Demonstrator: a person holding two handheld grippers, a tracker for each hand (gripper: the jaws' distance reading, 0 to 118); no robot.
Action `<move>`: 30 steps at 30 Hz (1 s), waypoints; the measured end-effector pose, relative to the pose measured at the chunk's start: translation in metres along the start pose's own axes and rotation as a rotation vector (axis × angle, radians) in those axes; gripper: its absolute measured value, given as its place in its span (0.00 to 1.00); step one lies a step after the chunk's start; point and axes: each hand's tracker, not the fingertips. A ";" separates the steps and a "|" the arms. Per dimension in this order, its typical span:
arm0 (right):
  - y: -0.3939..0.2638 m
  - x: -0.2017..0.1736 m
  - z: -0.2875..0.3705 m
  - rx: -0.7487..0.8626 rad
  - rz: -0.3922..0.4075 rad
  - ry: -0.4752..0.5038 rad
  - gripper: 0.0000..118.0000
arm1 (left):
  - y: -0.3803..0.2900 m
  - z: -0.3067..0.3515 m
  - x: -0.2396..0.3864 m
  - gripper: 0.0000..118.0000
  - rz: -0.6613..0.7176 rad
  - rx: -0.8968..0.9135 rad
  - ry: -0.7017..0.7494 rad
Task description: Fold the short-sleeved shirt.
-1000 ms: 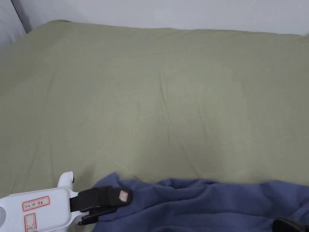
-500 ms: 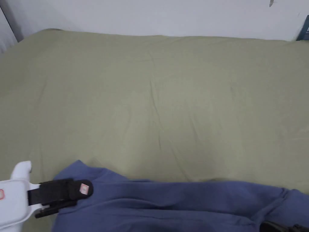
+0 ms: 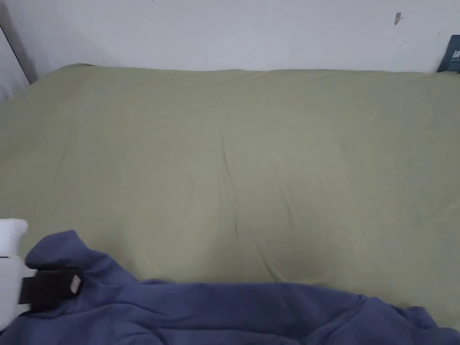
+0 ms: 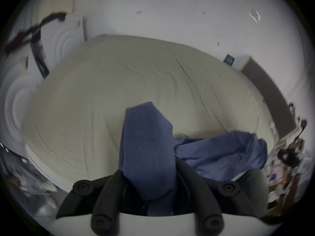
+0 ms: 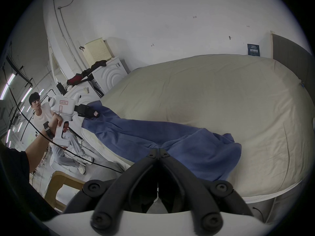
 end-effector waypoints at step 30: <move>-0.018 0.031 0.014 0.023 -0.058 -0.022 0.00 | -0.019 -0.052 0.159 0.28 -0.064 -0.023 -0.478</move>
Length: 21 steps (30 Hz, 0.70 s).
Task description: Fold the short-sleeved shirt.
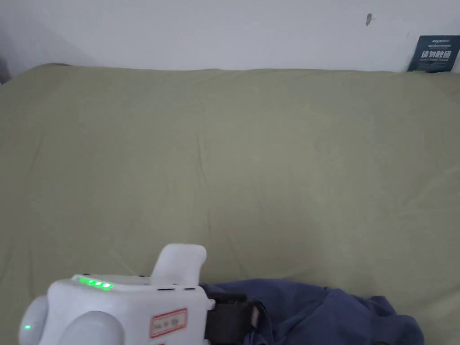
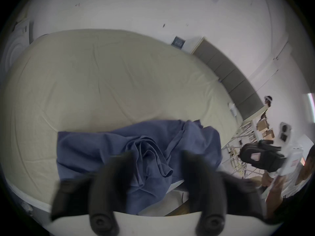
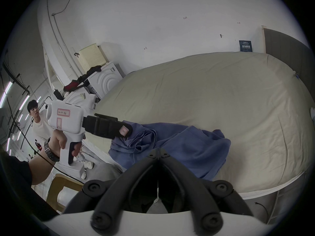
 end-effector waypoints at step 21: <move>-0.002 0.001 0.000 0.010 -0.029 0.015 0.00 | -0.053 -0.032 -0.076 0.00 0.296 -0.193 -0.244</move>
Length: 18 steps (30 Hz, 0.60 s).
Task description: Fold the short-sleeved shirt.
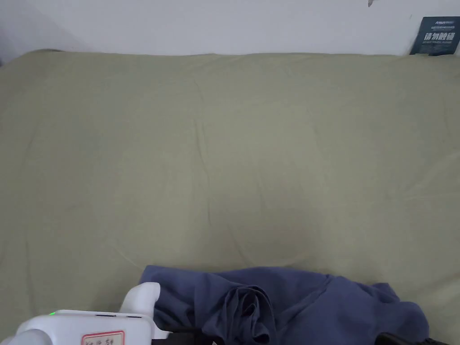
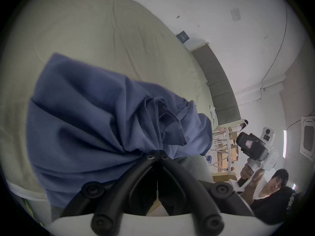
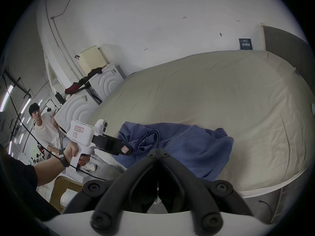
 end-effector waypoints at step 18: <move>0.003 -0.003 0.000 0.012 -0.005 -0.009 0.00 | 0.055 -0.080 0.002 0.00 0.023 0.069 -0.191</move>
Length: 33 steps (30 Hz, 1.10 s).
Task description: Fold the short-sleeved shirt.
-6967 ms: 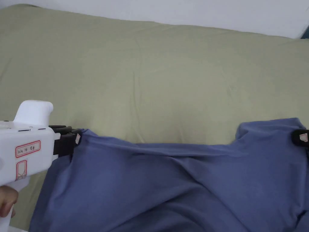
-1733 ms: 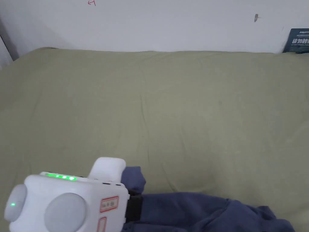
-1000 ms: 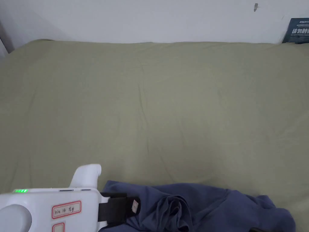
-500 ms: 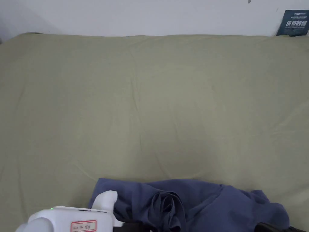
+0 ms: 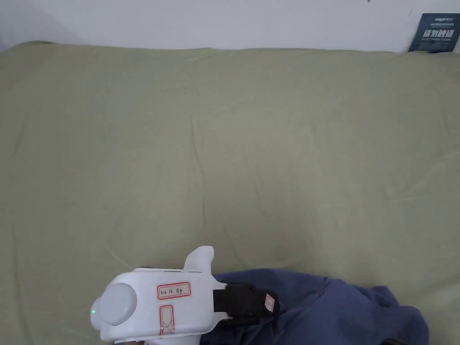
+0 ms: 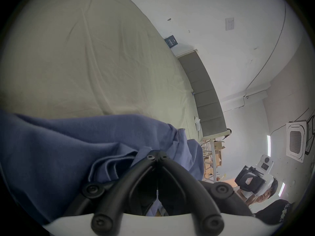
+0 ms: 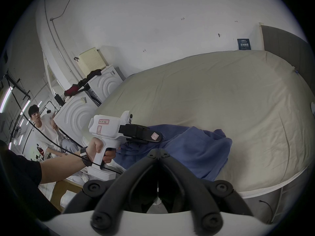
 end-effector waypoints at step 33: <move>-0.002 -0.016 -0.008 -0.024 0.035 0.015 0.00 | -0.014 0.055 -0.041 0.00 0.002 0.019 -0.031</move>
